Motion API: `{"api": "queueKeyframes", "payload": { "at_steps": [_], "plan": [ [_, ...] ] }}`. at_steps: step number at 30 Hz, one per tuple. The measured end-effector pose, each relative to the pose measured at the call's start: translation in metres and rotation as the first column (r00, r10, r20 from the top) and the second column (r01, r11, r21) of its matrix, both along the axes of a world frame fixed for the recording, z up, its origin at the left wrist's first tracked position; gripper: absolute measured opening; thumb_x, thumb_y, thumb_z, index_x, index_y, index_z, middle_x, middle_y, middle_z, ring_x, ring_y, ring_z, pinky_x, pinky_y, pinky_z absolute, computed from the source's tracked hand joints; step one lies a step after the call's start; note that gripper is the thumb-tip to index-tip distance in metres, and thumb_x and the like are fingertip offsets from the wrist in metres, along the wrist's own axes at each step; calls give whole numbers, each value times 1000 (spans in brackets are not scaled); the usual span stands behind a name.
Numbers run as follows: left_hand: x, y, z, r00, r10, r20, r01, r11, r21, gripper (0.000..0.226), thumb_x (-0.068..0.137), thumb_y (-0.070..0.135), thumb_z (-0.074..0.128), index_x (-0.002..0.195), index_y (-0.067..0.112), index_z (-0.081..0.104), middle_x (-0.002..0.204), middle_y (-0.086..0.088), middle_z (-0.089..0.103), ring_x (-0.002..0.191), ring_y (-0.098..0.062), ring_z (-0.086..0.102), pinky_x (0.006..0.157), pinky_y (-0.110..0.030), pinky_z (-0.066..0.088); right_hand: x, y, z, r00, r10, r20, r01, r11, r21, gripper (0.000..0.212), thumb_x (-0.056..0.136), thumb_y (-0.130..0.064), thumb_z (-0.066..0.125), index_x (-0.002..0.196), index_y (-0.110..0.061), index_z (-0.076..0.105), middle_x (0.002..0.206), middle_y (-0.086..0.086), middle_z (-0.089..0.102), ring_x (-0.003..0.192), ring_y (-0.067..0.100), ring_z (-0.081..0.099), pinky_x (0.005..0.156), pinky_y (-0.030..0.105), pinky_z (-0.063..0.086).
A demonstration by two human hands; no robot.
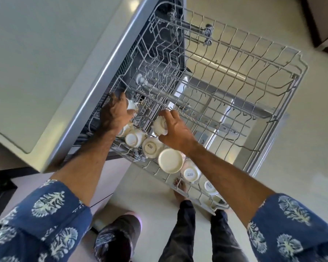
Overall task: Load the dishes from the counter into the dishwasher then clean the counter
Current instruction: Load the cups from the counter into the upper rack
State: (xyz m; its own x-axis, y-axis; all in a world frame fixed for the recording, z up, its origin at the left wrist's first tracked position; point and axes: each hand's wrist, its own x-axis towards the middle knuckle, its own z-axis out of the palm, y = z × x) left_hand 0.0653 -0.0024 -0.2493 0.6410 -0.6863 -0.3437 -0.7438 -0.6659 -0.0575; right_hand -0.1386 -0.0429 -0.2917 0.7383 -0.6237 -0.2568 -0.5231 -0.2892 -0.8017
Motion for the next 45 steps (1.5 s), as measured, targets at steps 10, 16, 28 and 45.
{"api": "queueKeyframes", "payload": {
  "at_steps": [10,16,28,45],
  "plan": [
    [6,0,-11,989,-126,-75,125,992,-6,55,91,44,65,137,20,44,129,-18,49,102,-32,60,66,-35,47,13,-7,11,990,-11,-137,-16,980,-199,81,75,-30,77,144,-23,36,130,8,44,118,28,48,82,45,57],
    [8,5,-21,985,-162,-59,159,986,-52,57,103,49,37,154,28,23,141,-20,40,102,-32,60,62,-37,53,36,-3,12,999,11,-30,-17,975,-224,80,75,-26,78,143,-20,36,131,8,45,116,26,51,84,35,55],
    [23,19,-22,987,-156,-40,149,978,-145,51,101,16,51,150,26,38,129,-17,49,90,-31,60,56,-31,46,63,8,-7,989,-65,131,99,957,-271,70,73,-27,79,132,-10,44,116,6,53,103,20,51,94,36,50],
    [25,27,-32,978,-184,-99,150,948,-282,53,100,21,54,151,22,38,142,-9,47,105,-24,61,69,-31,53,77,-17,-16,959,244,-146,-238,970,53,80,82,-26,76,148,-20,30,139,10,47,123,29,52,103,43,45]
  ]
}}
